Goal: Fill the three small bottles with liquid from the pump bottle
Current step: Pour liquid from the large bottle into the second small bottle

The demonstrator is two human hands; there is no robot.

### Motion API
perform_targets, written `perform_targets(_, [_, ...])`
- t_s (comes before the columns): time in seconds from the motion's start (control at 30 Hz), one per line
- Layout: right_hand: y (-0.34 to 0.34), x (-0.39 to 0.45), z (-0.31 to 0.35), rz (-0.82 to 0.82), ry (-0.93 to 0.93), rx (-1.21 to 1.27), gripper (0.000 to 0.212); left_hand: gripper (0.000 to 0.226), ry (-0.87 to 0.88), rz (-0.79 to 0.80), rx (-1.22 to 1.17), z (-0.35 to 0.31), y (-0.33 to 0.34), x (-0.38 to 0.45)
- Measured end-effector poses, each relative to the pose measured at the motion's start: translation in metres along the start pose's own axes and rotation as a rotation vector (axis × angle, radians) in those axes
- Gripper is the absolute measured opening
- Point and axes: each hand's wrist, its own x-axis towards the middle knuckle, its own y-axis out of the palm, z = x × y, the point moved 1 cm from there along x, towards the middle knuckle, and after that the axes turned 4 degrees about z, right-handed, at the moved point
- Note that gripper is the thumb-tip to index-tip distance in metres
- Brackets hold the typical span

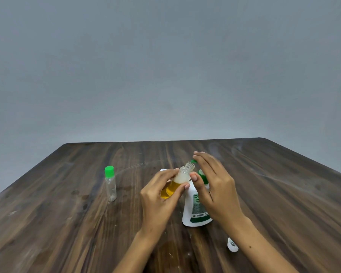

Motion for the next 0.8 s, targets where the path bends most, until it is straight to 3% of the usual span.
perform_targets(0.8, [0.0076,-0.001,-0.0045,-0.135,0.012,0.094,0.056,0.033,0.013,-0.021,0.033,0.0027,0.0042,-0.0004])
